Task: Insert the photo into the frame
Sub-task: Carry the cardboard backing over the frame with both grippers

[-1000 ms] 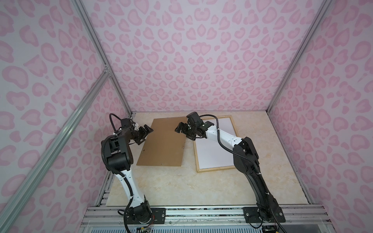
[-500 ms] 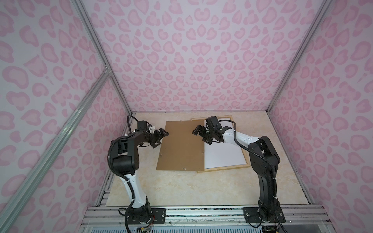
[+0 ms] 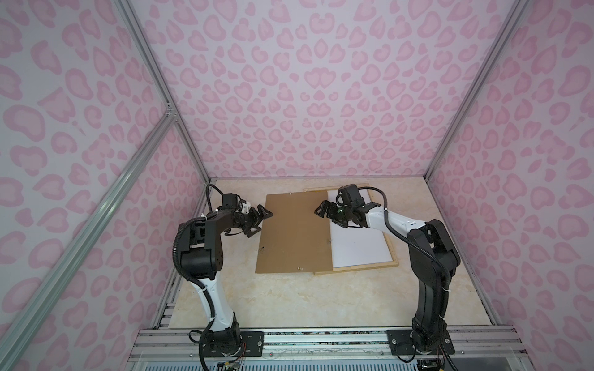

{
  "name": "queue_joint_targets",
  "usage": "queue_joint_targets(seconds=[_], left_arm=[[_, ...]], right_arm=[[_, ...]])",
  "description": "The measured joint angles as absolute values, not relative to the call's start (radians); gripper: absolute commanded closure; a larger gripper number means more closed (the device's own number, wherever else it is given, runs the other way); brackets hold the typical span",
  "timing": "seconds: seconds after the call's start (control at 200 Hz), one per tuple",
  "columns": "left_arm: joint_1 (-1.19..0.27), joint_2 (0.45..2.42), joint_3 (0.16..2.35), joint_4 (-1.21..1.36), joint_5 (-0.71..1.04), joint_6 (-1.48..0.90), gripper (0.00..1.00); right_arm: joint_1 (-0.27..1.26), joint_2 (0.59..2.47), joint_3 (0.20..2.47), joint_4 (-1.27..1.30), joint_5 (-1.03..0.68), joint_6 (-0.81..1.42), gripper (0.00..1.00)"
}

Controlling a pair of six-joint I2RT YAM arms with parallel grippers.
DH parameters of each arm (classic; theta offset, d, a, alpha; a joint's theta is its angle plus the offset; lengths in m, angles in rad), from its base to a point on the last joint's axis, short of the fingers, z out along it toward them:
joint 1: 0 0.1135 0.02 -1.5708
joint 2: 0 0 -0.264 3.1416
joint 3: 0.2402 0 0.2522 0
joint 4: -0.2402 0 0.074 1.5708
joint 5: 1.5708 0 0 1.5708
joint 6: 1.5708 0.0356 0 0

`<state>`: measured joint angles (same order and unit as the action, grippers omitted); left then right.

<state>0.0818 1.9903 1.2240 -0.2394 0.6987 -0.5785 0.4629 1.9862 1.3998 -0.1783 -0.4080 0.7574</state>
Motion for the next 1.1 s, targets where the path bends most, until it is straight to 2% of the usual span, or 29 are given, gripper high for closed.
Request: queue_joint_targets(seconds=[0.125, 0.25, 0.57, 0.985, 1.1], left_arm=[[0.081, 1.990, 1.224, -0.240, 0.699, -0.579, 0.01], [0.081, 1.990, 1.224, -0.240, 0.699, -0.579, 0.01], [0.081, 1.991, 1.224, -0.239, 0.699, -0.582, 0.01], [0.081, 1.990, 1.225, -0.239, 0.699, -0.594, 0.01], [0.081, 1.985, 1.227, -0.249, 0.697, -0.601, 0.01]], right_arm=[[0.435, 2.021, 1.377, -0.176, -0.449, 0.711, 0.16], [0.425, 2.040, 1.355, -0.138, -0.503, 0.690, 0.30], [0.389, 2.109, 1.291, 0.072, -0.642, 0.757, 0.46], [0.356, 2.179, 1.200, 0.451, -0.790, 0.962, 0.80], [0.344, 2.180, 1.177, 0.550, -0.822, 1.032, 0.97]])
